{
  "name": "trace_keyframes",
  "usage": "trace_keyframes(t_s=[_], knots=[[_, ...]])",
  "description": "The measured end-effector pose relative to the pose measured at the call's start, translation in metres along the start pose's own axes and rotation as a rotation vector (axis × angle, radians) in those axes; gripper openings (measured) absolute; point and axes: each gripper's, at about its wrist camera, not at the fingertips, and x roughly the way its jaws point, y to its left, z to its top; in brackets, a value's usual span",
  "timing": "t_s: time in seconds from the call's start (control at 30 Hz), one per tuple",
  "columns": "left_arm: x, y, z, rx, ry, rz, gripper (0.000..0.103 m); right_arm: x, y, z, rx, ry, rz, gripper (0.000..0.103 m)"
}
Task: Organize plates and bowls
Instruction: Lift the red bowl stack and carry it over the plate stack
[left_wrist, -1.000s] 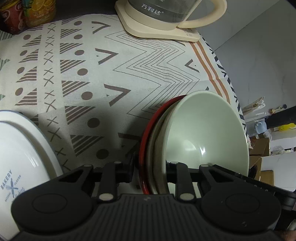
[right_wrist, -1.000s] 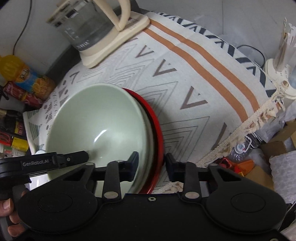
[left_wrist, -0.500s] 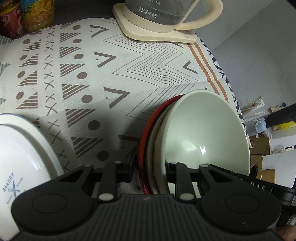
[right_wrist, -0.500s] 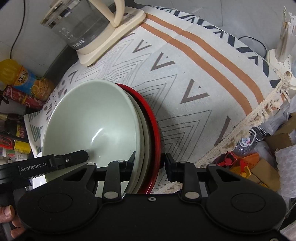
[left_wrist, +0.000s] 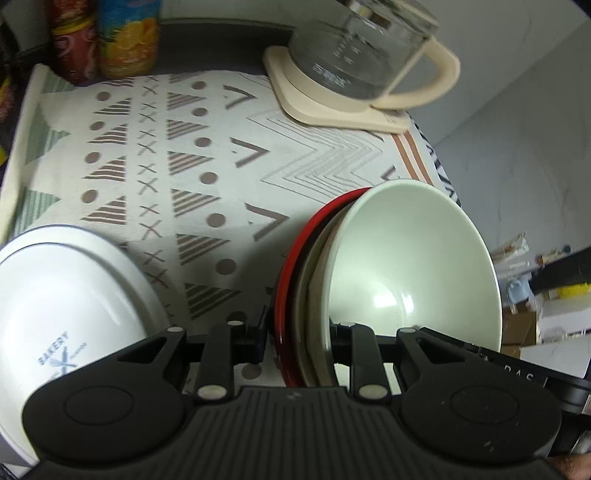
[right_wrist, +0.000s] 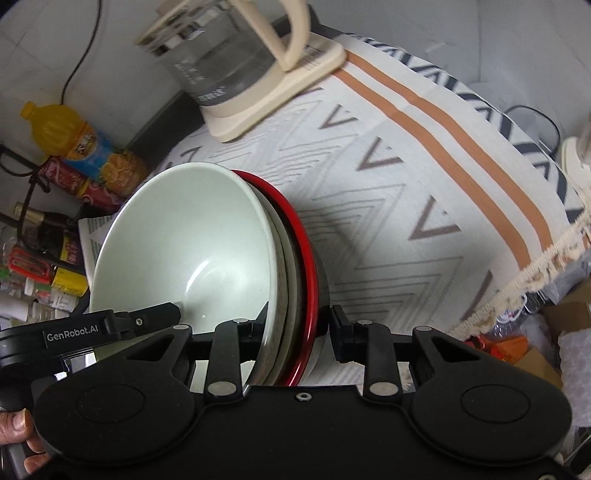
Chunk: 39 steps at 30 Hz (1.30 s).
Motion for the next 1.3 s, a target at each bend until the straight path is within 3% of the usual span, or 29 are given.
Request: trace_keyframes(t_s=[0.47, 1.3], knots=[[-0.048, 0.042, -0.003, -0.137, -0.117, 0.039, 0.024, 0.001, 0.05, 0.005, -0.148, 0.0, 0.09, 0.029], [-0.101, 0.124, -0.032, -0.343, -0.209, 0.118, 0.024, 0.03, 0.135, -0.008, -0.33, 0.088, 0.209, 0.029]])
